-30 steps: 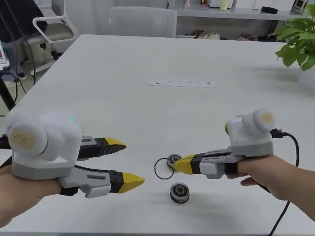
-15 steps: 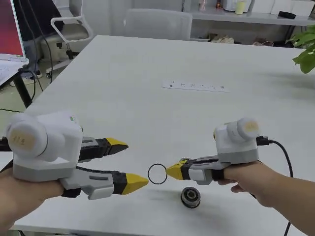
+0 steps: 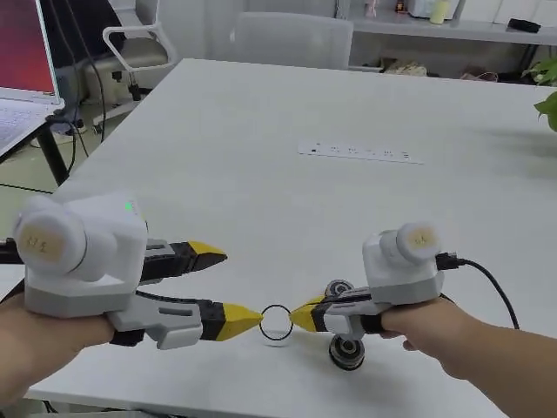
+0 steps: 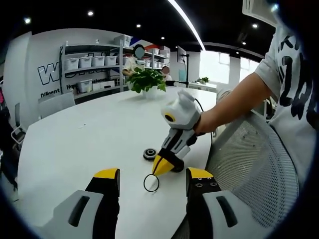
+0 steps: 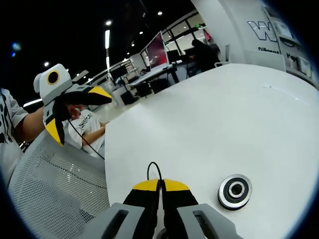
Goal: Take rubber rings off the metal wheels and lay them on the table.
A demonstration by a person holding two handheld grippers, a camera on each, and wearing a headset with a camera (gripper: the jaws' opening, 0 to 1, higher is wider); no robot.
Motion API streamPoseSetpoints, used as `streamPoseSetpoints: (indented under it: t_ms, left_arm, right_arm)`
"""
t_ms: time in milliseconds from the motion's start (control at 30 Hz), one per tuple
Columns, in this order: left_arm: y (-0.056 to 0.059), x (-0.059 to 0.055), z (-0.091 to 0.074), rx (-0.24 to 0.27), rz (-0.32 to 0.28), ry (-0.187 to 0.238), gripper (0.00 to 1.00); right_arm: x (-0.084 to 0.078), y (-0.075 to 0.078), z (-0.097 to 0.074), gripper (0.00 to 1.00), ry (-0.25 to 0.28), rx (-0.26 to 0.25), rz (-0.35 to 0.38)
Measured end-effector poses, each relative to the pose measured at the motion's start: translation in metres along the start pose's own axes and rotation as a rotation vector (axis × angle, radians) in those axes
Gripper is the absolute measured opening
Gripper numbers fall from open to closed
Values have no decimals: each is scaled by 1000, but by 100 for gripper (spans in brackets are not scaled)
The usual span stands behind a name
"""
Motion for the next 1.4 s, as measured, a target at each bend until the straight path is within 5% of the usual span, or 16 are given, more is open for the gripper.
streamPoseSetpoints:
  t_ms: [300,500,1400]
  left_arm:
    - [1,-2,3,-4,-5,-12,50]
    - [3,-1,4,-9,0,-19,50]
    - [12,16,35,-79,38,-32,50]
  right_arm:
    - [-6,0,2,7,-37,-20,-58]
    - [-3,1,-5,17,-14,-34,-72]
    - [-1,-1,-68,27,85,-71,-89]
Point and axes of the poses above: the centre of the closed fingertips' face, and the gripper's own axes: z roughly forward along the fingers, y roughly to its right, x roughly out of its top, the point moved 10 cm from there along -z, roughly backward along the fingers, and after that the axes turned 6 degrees about x, right-handed, at the moved point
